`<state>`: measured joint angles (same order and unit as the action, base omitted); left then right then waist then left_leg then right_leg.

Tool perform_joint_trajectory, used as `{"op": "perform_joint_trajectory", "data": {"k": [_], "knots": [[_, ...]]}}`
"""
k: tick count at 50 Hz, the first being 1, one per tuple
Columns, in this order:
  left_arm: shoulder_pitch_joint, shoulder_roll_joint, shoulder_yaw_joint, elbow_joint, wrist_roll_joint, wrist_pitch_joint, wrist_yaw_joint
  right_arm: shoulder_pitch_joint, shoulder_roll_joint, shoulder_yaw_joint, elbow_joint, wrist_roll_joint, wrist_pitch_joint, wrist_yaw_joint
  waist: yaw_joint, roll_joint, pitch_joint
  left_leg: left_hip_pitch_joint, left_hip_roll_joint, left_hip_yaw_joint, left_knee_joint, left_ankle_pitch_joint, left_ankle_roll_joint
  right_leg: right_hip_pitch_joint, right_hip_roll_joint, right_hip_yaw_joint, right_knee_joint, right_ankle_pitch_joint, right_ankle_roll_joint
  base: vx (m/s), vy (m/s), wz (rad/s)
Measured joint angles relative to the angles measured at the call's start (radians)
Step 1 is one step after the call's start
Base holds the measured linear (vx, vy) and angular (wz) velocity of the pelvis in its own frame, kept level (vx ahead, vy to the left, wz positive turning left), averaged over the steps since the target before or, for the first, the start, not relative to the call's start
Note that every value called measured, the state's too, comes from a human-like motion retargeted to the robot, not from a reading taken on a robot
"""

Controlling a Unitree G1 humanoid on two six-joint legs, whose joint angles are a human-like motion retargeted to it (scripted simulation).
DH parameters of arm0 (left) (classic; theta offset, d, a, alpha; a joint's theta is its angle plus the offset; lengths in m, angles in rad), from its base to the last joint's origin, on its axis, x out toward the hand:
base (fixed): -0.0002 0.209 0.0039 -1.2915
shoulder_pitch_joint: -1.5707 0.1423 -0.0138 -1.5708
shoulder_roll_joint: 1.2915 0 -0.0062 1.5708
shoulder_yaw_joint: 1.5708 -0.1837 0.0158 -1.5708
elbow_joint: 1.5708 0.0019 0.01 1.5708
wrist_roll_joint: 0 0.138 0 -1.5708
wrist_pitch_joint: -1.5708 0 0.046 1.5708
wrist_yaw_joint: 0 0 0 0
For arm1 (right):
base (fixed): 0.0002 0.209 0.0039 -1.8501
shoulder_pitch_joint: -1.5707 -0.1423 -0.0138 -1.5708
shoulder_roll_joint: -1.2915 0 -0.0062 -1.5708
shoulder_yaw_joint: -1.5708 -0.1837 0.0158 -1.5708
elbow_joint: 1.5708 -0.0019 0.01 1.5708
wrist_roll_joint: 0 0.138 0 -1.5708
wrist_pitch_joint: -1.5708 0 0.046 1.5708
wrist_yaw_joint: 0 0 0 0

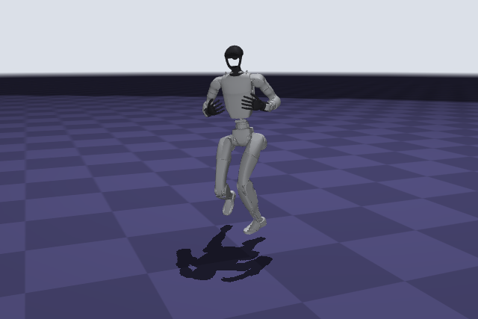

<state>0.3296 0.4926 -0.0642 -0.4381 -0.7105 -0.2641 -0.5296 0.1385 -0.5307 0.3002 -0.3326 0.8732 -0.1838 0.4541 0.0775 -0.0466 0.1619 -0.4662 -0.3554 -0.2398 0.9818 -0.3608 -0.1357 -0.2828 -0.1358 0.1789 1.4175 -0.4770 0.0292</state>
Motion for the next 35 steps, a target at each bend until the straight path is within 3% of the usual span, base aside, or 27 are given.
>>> {"op": "perform_joint_trajectory", "data": {"k": [3, 5, 10, 17, 20, 23, 29, 32, 35], "knots": [[0.018, 0.029, 0.043, -0.095, -0.088, 0.009, -0.029, 0.038, -0.011, 0.017, -0.089, 0.096, 0.043, 0.092, -0.015, -0.013, -0.042, 0.069, 0.091, 0.149, -0.086, 0.028, 0.022, -0.075, -0.175, -0.145, -0.001, 0.003, -0.04, 0.28, 0.22, -3.32], [0.031, 0.043, 0.058, -0.136, -0.12, 0.02, -0.041, 0.065, -0.006, 0.028, -0.121, 0.141, 0.069, 0.145, -0.018, -0.029, -0.061, 0.129, 0.124, 0.23, -0.151, 0.067, 0.017, -0.094, -0.245, -0.231, -0.034, -0.002, -0.05, 0.19, 0.16, -3.44], [0.074, 0.08, 0.043, -0.196, -0.132, 0.036, -0.049, 0.121, 0.033, 0.05, -0.131, 0.192, 0.117, 0.226, 0.002, -0.065, -0.066, 0.261, 0.159, 0.359, -0.229, 0.135, -0.022, -0.052, -0.248, -0.399, -0.183, 0.027, -0.002, 0.08, 0.02, -3.59], [0.13, 0.114, -0.008, -0.227, -0.158, 0.054, -0.061, 0.161, 0.081, 0.033, -0.102, 0.232, 0.129, 0.212, 0.07, -0.02, -0.039, 0.245, 0.332, 0.41, 0.073, -0.035, -0.012, 0.048, -0.025, -0.484, -0.358, 0.041, 0.03, 0.02, -0.13, -3.59], [0.163, 0.088, -0.024, -0.212, -0.191, 0.062, -0.065, 0.164, 0.092, 0.011, -0.092, 0.241, 0.106, 0.165, 0.1, 0.025, -0.048, 0.211, 0.415, 0.379, 0.206, -0.121, 0.005, 0.062, 0.086, -0.455, -0.412, 0.033, 0.026, 0.08, -0.14, -3.85], [0.218, 0.026, -0.038, -0.169, -0.225, 0.079, -0.07, 0.145, 0.108, -0.002, -0.063, 0.238, 0.073, 0.096, 0.121, 0.063, -0.067, 0.187, 0.439, 0.313, 0.277, -0.202, 0.042, 0.055, 0.181, -0.372, -0.427, -0.003, 0.027, 0.1, -0.08, -3.99], [0.284, -0.134, -0.077, -0.013, -0.214, 0.147, -0.107, 0.004, 0.145, 0.039, 0.078, 0.165, 0.012, -0.024, 0.126, 0.146, -0.084, 0.091, 0.421, 0.148, 0.381, -0.37, 0.125, 0.03, 0.375, -0.147, -0.382, -0.089, 0.005, 0.06, -0.01, -4.07], [0.246, -0.189, -0.108, 0.052, -0.178, 0.17, -0.134, -0.073, 0.141, 0.098, 0.135, 0.12, 0.012, -0.03, 0.102, 0.176, -0.081, 0.017, 0.363, 0.046, 0.377, -0.412, 0.119, 0.022, 0.473, 0.001, -0.355, -0.107, 0.005, 0.07, -0.02, -4.01], [0.188, -0.217, -0.13, 0.093, -0.147, 0.177, -0.138, -0.117, 0.127, 0.162, 0.154, 0.117, 0.029, -0.011, 0.061, 0.179, -0.093, -0.049, 0.249, -0.109, 0.269, -0.41, 0.083, 0.007, 0.555, 0.186, -0.337, -0.1, 0.025, 0.15, -0.05, -4.13]]}}
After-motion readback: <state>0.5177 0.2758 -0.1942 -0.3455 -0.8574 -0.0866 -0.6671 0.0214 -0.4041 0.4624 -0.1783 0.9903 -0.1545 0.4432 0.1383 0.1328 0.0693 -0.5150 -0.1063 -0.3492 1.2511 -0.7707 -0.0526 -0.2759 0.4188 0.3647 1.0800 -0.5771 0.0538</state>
